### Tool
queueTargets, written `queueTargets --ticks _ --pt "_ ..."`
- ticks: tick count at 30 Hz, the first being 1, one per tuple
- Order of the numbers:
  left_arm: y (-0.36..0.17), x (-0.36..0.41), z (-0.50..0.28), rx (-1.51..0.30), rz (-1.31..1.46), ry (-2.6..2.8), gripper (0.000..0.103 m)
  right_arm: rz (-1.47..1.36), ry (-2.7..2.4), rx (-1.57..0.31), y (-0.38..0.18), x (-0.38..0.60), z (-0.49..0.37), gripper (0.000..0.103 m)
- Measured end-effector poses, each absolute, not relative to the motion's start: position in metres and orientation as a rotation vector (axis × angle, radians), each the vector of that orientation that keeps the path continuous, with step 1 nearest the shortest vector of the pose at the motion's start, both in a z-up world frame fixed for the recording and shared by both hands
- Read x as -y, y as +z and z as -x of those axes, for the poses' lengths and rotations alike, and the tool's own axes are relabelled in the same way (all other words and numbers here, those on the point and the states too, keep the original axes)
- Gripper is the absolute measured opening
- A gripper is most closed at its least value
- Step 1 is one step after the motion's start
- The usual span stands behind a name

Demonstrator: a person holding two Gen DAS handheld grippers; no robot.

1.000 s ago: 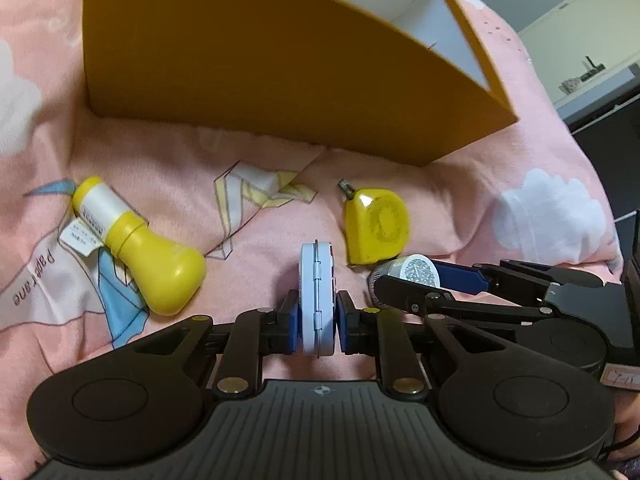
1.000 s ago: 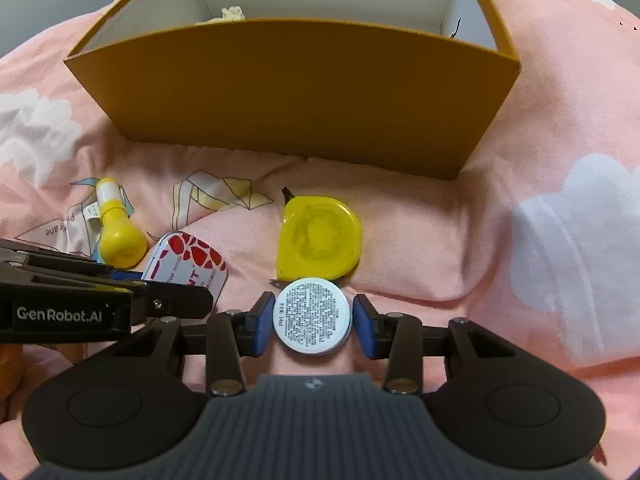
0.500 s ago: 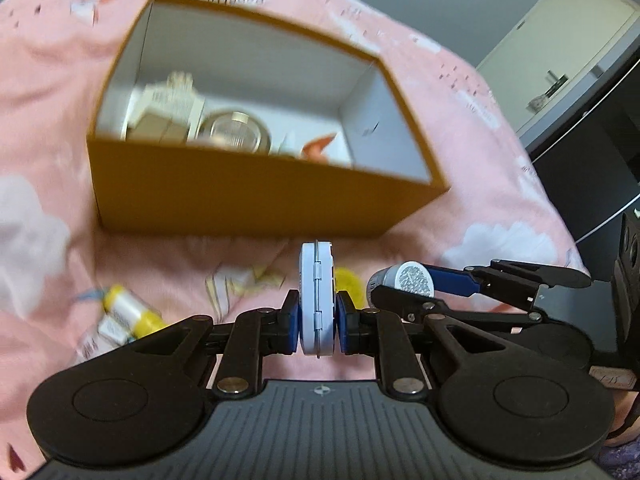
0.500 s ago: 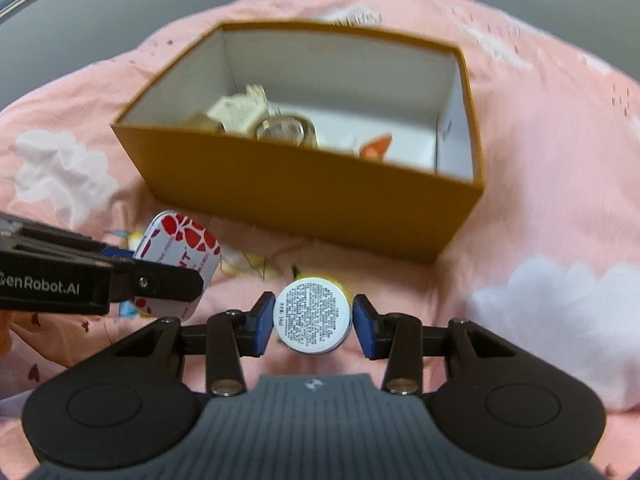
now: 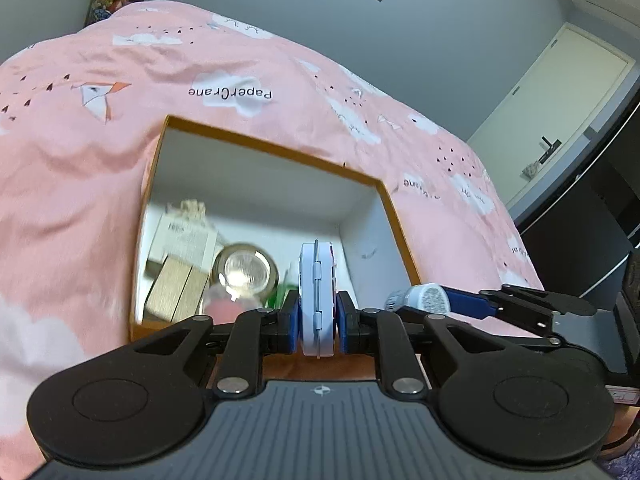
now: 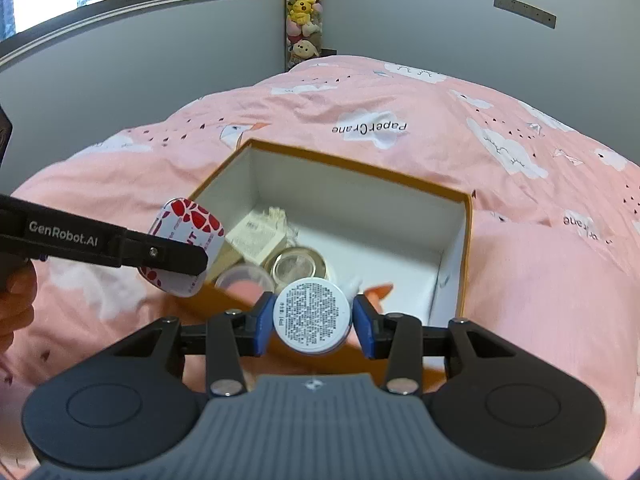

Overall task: Organize rigid objects
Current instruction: 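Carry the mint tin and white jar over the orange box and lower them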

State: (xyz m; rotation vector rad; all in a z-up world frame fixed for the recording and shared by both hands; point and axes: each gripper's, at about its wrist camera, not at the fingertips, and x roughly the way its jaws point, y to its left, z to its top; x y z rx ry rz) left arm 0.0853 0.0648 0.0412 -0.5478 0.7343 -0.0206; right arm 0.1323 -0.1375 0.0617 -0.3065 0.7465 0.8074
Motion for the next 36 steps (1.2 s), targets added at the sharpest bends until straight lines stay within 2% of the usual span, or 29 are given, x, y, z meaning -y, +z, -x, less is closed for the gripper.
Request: queueTargets --ticks 6,17,36 --pt "0.021 -0.064 -0.133 -0.776 0.535 -0.028 0.020 0.312 0.799 -0.812 0.041 0.116 -0.171 0.042" --pt "-0.020 -0.074 -0.221 -0.863 0.553 -0.005 0.020 0.517 0.717 -0.867 -0.012 0.069 -0.241 0.042" --pt "-0.059 -0.101 -0.268 -0.988 0.620 0.047 0.020 0.563 0.727 -0.920 -0.049 0.031 -0.280 0.042"
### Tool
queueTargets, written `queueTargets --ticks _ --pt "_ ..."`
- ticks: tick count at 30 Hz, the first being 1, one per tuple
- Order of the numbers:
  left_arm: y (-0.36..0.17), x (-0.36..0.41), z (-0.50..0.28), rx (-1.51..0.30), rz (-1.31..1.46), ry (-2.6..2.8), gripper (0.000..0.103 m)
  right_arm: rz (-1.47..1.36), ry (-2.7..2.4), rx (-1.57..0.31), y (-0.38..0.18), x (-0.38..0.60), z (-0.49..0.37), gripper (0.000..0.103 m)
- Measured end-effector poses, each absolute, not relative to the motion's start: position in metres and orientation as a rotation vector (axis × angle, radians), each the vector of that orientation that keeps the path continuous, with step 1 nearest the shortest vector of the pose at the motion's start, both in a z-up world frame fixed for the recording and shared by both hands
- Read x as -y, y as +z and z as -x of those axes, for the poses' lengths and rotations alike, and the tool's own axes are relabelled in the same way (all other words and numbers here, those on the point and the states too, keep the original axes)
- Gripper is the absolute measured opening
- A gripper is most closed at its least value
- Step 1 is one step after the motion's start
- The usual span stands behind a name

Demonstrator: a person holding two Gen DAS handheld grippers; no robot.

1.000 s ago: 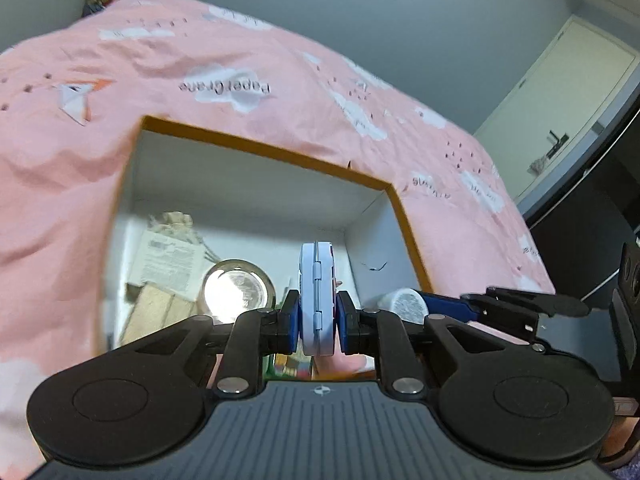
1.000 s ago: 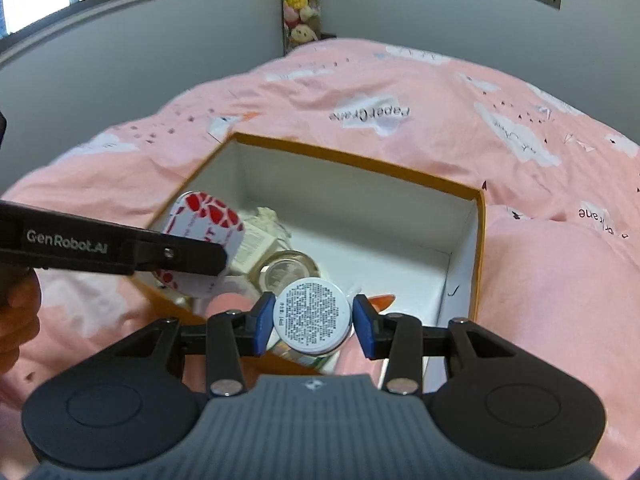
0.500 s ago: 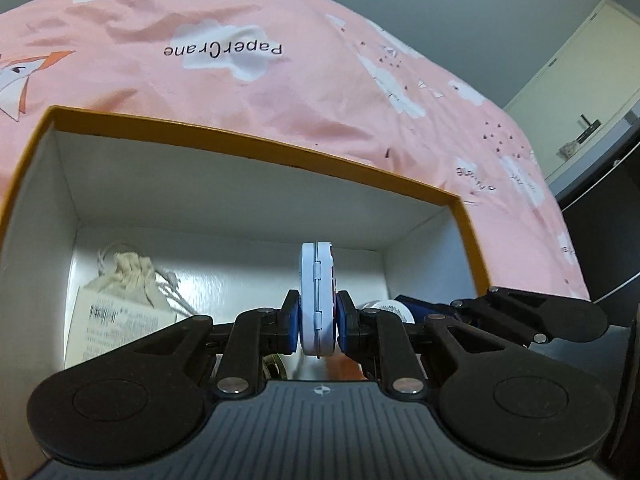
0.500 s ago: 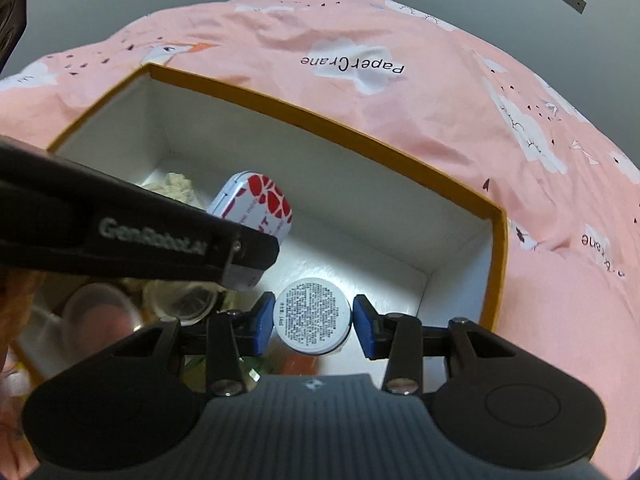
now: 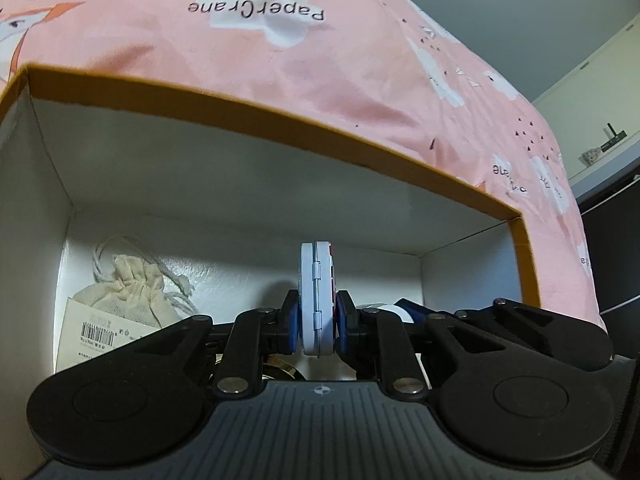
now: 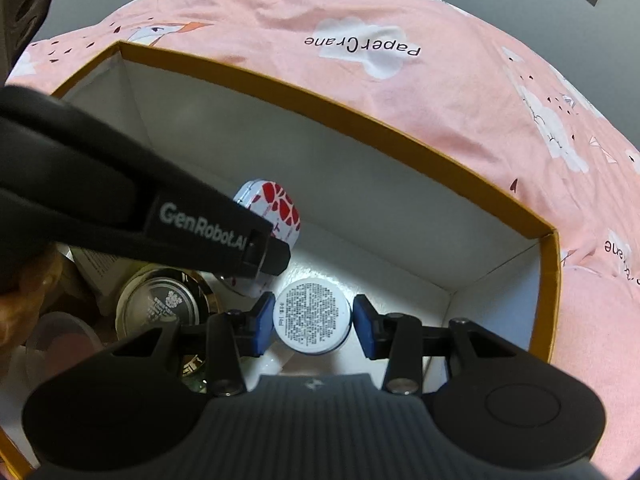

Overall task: Organize rigid objects
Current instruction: 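Carry the mint tin and white jar over the orange box and lower them, then open both grippers to release the tin and jar in the box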

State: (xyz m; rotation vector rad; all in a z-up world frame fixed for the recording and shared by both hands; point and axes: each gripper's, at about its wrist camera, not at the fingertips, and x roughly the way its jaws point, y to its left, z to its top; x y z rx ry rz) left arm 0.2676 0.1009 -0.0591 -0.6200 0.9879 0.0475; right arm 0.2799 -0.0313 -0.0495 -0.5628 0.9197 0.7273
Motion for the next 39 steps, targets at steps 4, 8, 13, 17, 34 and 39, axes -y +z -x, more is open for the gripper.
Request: queueTargets --ticks 4,8,13,17,34,39 --pt "-0.061 -0.097 -0.268 -1.006 0.595 0.057 0.021 0.573 0.734 -0.920 -0.050 0.031 -0.279 0.042" --pt "-0.062 -0.096 -0.268 -1.018 0.588 0.064 0.021 0.585 0.743 -0.924 -0.052 0.028 -0.284 0.042" --pt "-0.058 -0.095 -0.263 -0.994 0.574 0.086 0.044 0.589 0.746 -0.903 -0.048 0.029 -0.281 0.043" --pt "-0.058 -0.093 -0.259 -0.977 0.583 0.089 0.049 0.587 0.742 -0.888 -0.044 0.031 -0.277 0.050" --pt "-0.006 -0.064 -0.213 -0.804 0.410 0.121 0.055 0.558 0.689 -0.791 -0.002 0.048 -0.235 0.069" --pt "0.011 -0.055 -0.184 -0.742 0.376 0.106 0.055 0.506 0.669 -0.751 0.011 0.066 -0.213 0.070"
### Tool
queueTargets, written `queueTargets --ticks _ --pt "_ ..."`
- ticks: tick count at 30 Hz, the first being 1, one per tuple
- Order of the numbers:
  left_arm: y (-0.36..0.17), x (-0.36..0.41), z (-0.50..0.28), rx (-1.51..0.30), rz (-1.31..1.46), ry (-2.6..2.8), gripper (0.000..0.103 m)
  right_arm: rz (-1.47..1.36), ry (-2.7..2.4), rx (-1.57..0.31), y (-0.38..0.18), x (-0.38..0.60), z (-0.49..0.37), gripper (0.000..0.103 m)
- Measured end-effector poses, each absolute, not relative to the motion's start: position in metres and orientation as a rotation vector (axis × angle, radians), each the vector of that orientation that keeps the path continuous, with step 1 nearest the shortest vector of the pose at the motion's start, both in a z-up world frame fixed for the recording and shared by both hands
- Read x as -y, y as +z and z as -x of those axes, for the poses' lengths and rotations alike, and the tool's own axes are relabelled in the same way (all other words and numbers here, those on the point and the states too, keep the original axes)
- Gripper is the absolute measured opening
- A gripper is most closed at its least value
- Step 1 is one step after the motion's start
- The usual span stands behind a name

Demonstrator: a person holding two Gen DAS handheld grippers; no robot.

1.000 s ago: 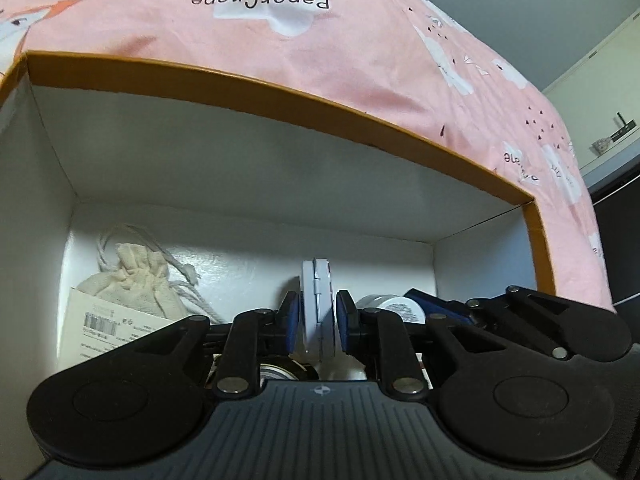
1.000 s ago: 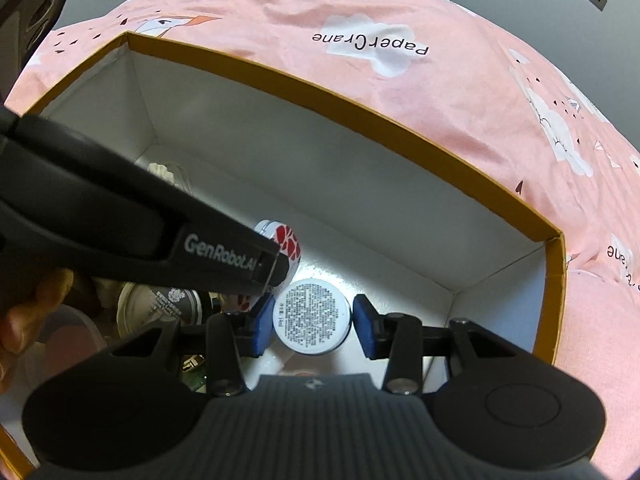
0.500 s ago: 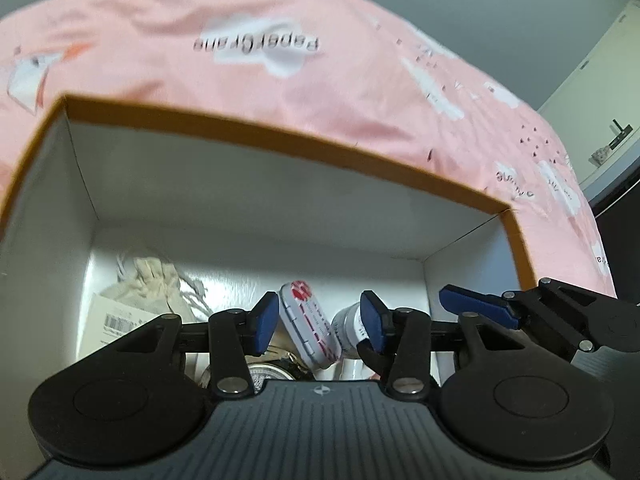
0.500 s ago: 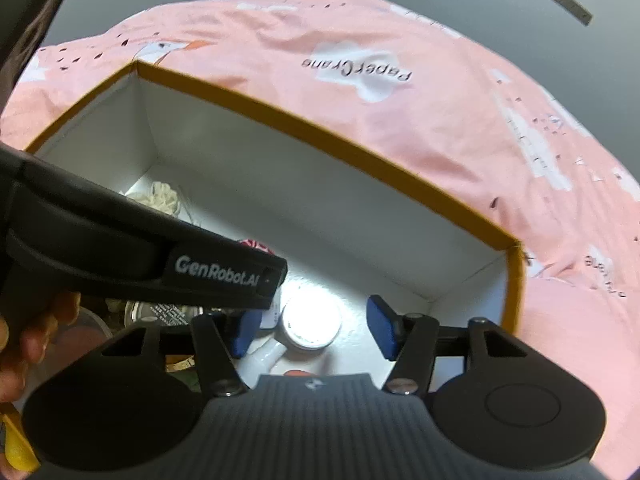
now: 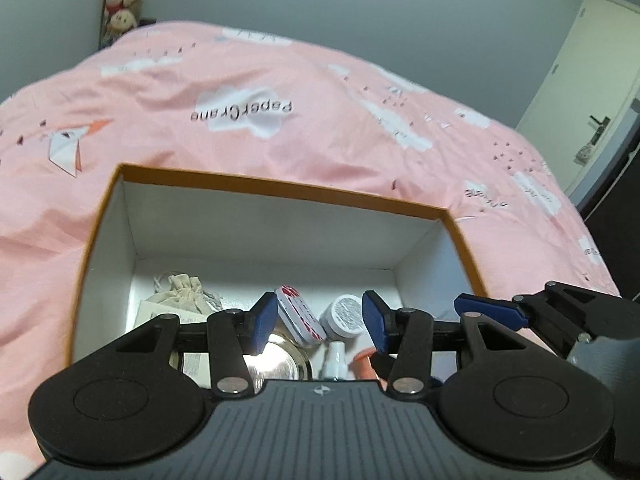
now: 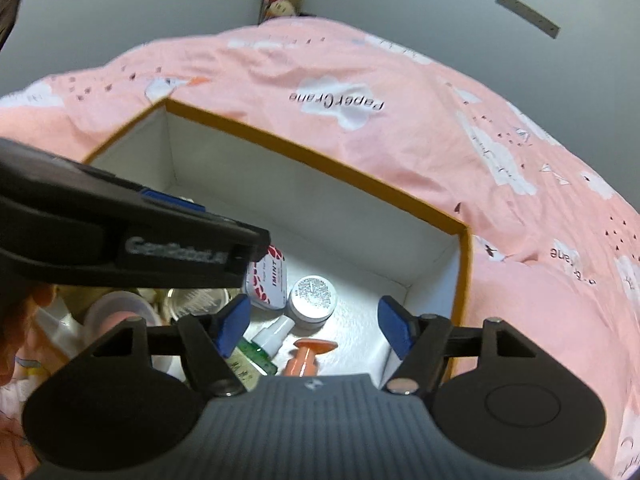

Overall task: Organize rigid objects
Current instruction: 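Open both grippers to release the tin and jar in the box, then withdraw both grippers from the box toward the remaining items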

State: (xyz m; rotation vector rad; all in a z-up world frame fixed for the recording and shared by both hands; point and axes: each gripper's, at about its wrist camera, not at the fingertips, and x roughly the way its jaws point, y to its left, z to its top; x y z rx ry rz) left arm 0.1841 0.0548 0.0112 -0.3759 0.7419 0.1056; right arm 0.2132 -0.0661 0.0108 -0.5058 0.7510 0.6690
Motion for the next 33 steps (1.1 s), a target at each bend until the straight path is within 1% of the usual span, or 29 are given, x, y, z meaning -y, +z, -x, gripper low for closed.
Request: queueTargets --ticks 10,18,24,29,31,33 --pt "0.047 -0.038 -0.115 -0.623 0.307 0.061 0.055 0.319 0.654 -0.674 0.037 0.103 -0.160 0.070" --pt "0.044 -0.037 -0.071 -0.674 0.305 -0.022 0.055 0.206 0.630 -0.668 0.036 0.130 -0.122 0.070" --pt "0.024 -0.050 -0.038 -0.724 0.381 0.026 0.055 0.189 0.641 -0.772 0.014 0.138 -0.107 0.071" --pt "-0.002 -0.067 -0.021 -0.831 0.486 0.077 0.055 0.207 0.648 -0.901 -0.012 0.138 -0.100 0.075" --pt "-0.012 -0.070 -0.018 -0.894 0.487 0.092 0.055 0.221 0.652 -0.945 -0.021 0.136 -0.096 0.079" --pt "-0.022 -0.071 -0.015 -0.938 0.477 0.109 0.055 0.240 0.661 -0.981 -0.030 0.133 -0.090 0.080"
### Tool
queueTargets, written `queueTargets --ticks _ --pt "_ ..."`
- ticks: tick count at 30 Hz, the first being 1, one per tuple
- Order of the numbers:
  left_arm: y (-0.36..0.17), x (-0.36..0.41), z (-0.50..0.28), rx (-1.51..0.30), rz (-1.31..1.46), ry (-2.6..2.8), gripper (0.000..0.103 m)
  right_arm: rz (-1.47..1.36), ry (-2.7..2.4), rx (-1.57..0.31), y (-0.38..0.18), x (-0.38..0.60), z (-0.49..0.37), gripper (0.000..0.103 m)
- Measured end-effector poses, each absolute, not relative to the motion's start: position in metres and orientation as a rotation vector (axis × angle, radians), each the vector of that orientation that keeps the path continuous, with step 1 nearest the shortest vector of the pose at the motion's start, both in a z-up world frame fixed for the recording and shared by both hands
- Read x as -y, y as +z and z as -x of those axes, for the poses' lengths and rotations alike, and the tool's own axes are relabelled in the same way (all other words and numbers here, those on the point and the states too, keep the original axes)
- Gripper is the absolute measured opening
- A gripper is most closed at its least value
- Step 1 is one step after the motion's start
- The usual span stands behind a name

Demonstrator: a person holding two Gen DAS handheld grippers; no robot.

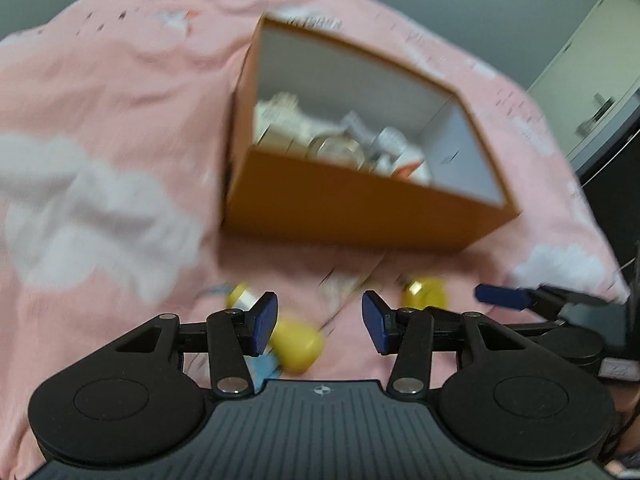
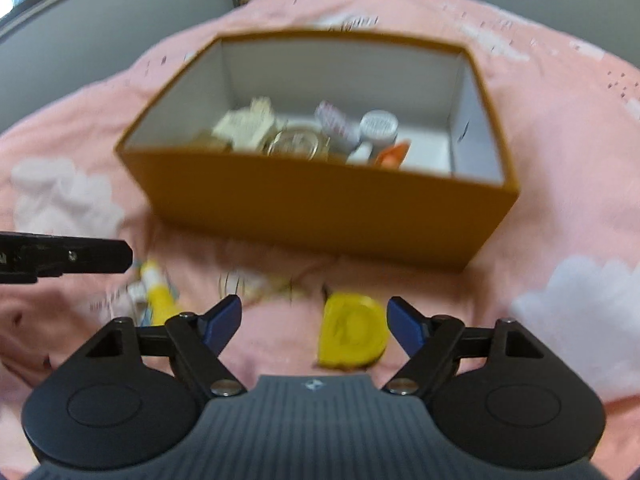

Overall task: Organize rigid objects
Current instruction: 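Withdraw both grippers from the box toward the remaining items, then grasp the yellow bottle with white label with the left gripper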

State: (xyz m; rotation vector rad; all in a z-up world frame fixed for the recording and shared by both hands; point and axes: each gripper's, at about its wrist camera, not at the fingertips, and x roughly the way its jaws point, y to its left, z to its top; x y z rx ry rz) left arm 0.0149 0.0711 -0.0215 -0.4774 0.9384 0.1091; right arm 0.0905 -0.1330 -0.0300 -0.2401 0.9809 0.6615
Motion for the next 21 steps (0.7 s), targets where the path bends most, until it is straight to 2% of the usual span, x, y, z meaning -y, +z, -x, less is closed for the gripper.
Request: queueTargets --ticks 2,9,16,21 --pt "-0.031 -0.071 -0.013 -0.982 0.489 0.113 0.055 0.266 0.670 -1.018 -0.039 0.130 -0.085 0.083" --pt "-0.048 -0.063 -0.018 -1.028 0.469 0.113 0.055 0.259 0.655 -1.078 -0.050 0.132 -0.086 0.083" --pt "-0.067 -0.082 -0.024 -1.035 0.639 0.230 0.055 0.210 0.634 -1.075 -0.050 0.138 -0.099 0.084" --pt "-0.077 -0.083 -0.035 -1.063 0.661 0.276 0.054 0.189 0.597 -1.094 -0.057 0.139 -0.117 0.084"
